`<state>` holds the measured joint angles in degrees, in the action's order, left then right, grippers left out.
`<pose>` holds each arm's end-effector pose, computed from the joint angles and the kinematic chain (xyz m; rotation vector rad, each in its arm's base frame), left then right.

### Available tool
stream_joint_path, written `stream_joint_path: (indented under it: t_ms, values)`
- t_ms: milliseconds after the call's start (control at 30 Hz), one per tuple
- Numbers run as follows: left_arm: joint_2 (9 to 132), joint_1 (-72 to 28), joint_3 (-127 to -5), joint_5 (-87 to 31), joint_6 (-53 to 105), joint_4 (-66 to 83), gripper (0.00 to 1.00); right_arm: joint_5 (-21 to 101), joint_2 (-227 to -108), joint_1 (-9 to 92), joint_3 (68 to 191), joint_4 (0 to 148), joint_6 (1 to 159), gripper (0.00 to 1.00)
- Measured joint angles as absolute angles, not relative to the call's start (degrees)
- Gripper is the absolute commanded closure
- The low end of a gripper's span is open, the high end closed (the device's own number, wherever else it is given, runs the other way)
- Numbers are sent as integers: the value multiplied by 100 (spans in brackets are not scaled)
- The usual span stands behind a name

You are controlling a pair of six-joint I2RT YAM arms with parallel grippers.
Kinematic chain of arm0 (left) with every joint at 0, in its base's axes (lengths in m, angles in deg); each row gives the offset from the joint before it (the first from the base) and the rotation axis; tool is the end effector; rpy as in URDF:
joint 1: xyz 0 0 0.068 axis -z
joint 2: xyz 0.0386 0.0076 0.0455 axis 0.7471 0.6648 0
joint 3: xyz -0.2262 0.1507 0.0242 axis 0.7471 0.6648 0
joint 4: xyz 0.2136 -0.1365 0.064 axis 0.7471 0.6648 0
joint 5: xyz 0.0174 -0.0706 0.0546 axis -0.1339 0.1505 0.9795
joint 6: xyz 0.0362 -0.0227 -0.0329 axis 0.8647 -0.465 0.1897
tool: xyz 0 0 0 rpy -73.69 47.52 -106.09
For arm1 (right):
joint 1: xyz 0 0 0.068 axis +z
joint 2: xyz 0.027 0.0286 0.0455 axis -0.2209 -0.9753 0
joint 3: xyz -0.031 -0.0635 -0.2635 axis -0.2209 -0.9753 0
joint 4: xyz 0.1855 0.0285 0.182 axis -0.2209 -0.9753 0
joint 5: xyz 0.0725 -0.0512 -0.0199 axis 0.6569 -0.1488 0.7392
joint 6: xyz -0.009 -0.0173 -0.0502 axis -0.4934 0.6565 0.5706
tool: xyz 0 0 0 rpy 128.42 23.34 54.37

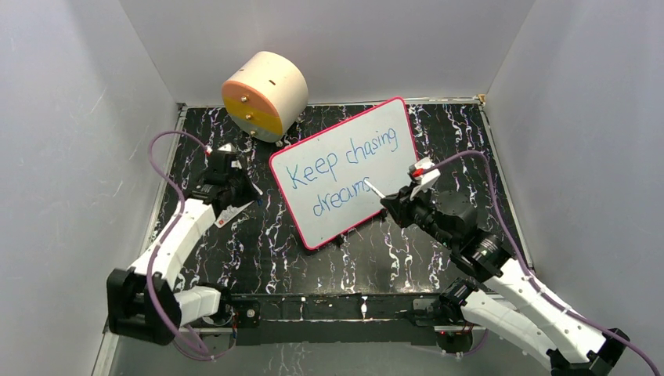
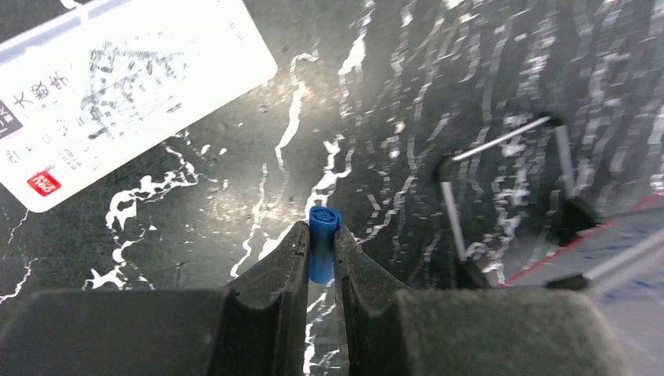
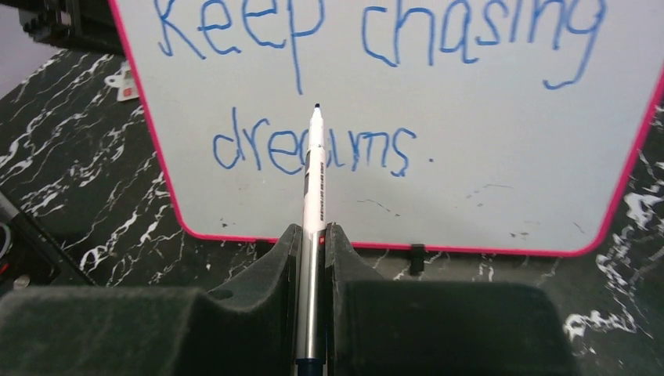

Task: Write a sentence on the whiteboard
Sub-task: Pick up the pen cap from the center of the board, then close the whiteboard marker.

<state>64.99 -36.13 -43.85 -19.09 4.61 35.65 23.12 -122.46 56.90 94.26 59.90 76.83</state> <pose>0.2529 -0.0544 0.2560 -0.4309 2.3505 -0.3652 0.1141 0.1030 0.3264 -0.4100 1.7392 0.5506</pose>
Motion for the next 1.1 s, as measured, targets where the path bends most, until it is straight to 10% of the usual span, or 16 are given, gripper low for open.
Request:
stream_joint_path:
  t_ms: [1100]
  values:
    - [3761,-3611,-3491,-4826,-940,181,100,3751,-13181,6322,7791,11142,7871,100]
